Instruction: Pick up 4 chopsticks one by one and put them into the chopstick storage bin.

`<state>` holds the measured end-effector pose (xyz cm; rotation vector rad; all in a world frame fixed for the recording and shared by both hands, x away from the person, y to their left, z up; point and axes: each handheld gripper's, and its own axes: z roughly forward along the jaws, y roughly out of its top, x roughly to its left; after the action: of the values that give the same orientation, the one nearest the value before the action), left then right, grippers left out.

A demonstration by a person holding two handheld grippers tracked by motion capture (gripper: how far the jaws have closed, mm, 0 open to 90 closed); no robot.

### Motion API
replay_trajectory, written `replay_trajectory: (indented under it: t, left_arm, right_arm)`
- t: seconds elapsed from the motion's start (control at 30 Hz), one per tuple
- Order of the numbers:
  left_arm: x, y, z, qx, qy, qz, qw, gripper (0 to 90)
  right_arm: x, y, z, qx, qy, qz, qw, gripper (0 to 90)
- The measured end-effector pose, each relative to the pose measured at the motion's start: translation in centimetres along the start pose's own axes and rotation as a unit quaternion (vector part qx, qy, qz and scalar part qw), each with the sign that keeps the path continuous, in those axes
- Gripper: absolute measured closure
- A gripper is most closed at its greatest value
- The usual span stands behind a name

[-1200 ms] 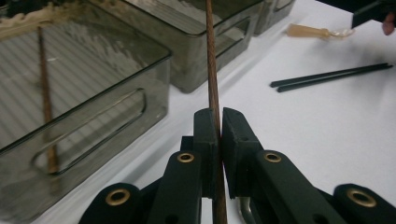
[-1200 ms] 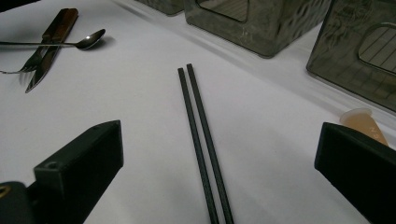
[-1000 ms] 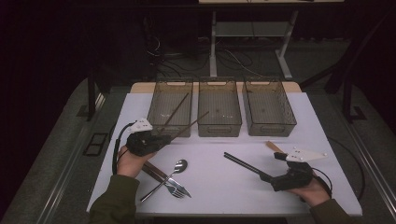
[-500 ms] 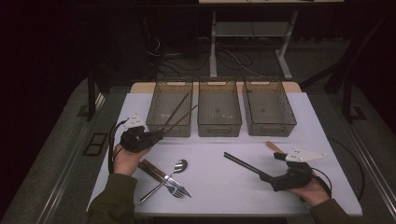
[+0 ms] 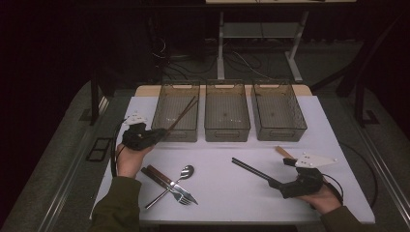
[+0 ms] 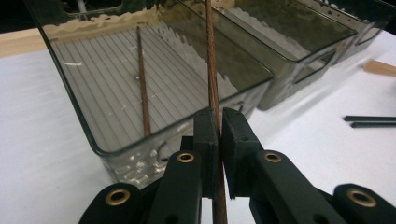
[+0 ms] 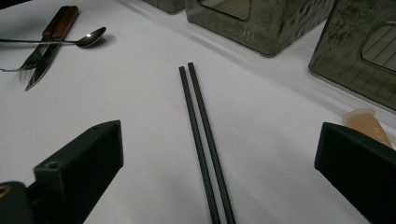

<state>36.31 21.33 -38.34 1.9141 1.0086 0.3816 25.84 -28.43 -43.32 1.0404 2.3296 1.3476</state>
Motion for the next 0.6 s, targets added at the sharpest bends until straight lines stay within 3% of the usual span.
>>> replay_trajectory:
  t: [0.6]
  left_arm:
    - [2.0,2.7,1.9,-0.007,0.011,-0.001,0.9999,84.3]
  right_arm:
    - [0.0,0.0,0.0,0.000,0.000,0.001,1.0000,1.2]
